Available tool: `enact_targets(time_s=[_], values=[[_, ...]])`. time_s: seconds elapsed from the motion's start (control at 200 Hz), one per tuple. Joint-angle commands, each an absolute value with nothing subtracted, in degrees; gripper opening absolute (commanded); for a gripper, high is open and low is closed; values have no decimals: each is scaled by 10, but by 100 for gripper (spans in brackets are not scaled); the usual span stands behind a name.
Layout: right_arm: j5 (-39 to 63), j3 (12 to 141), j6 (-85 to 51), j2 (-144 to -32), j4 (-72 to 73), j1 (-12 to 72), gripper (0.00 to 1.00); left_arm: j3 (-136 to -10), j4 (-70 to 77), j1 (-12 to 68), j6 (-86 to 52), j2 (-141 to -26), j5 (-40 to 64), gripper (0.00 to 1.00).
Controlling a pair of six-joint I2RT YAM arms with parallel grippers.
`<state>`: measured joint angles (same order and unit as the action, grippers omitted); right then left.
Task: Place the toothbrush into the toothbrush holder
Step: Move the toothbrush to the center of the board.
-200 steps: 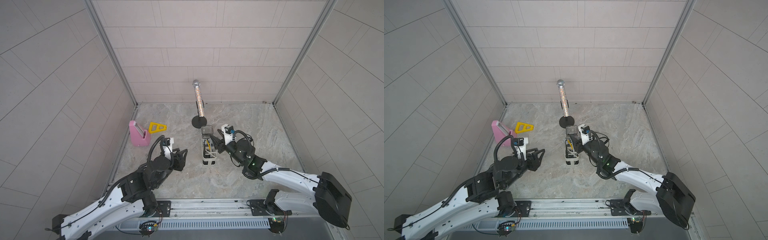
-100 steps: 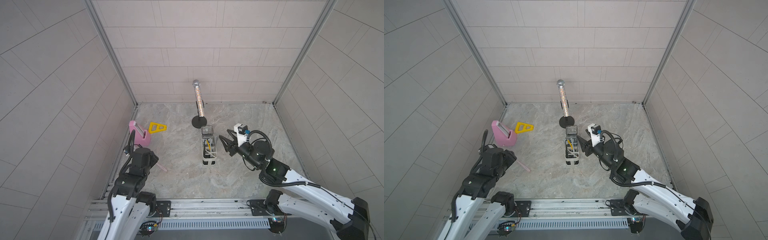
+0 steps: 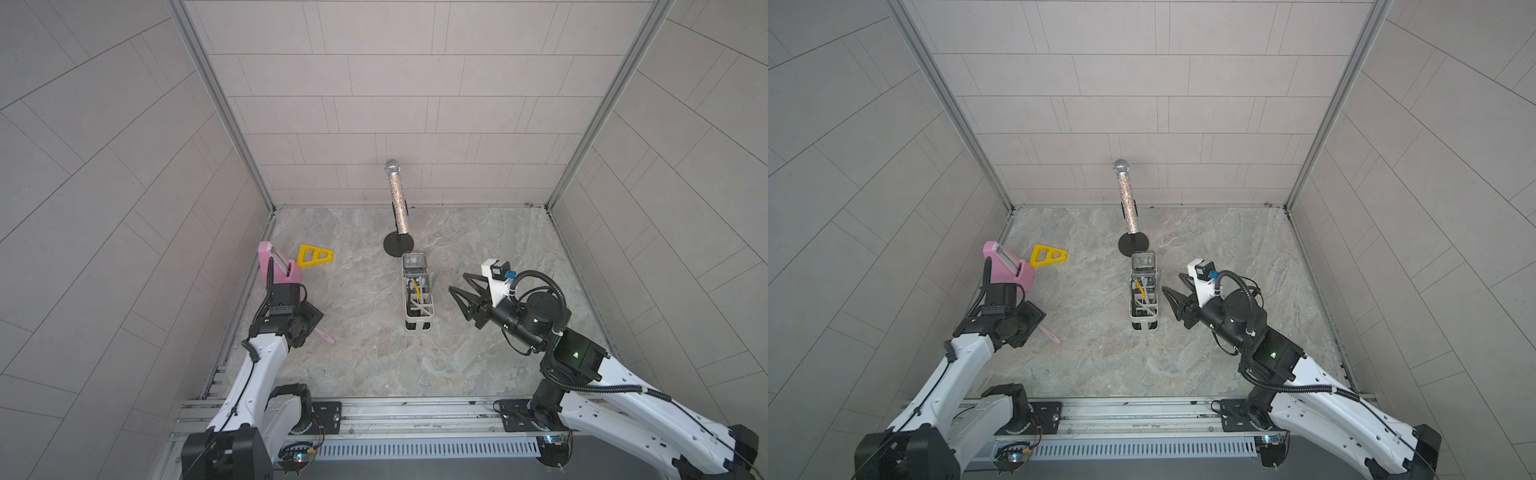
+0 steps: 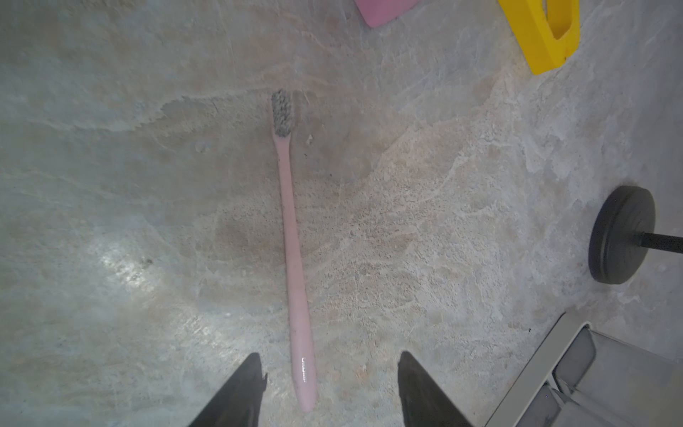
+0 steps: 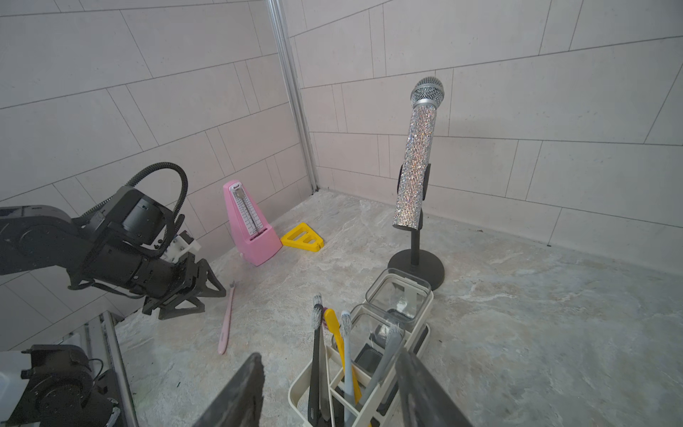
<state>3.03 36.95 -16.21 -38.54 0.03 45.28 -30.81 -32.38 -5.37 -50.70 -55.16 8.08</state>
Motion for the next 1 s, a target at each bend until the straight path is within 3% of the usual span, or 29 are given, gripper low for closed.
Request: enact_targets(time_s=[0.0,0.265,0.47,0.741,0.996], values=[[46,362,-173,-379,-13,455,60,-296,-302,-64,-495,-573,67,60],[52,362,-178,-374,-18,455,60,-293,-257,-79,-490,-655,58,54],[54,361,-176,-372,-16,455,60,-307,-224,-79,-478,-750,112,23],[45,364,-163,-378,-16,454,60,-280,-168,-61,-491,-777,135,18],[44,371,-154,-386,-24,455,61,-284,-164,5,-485,-793,126,15]])
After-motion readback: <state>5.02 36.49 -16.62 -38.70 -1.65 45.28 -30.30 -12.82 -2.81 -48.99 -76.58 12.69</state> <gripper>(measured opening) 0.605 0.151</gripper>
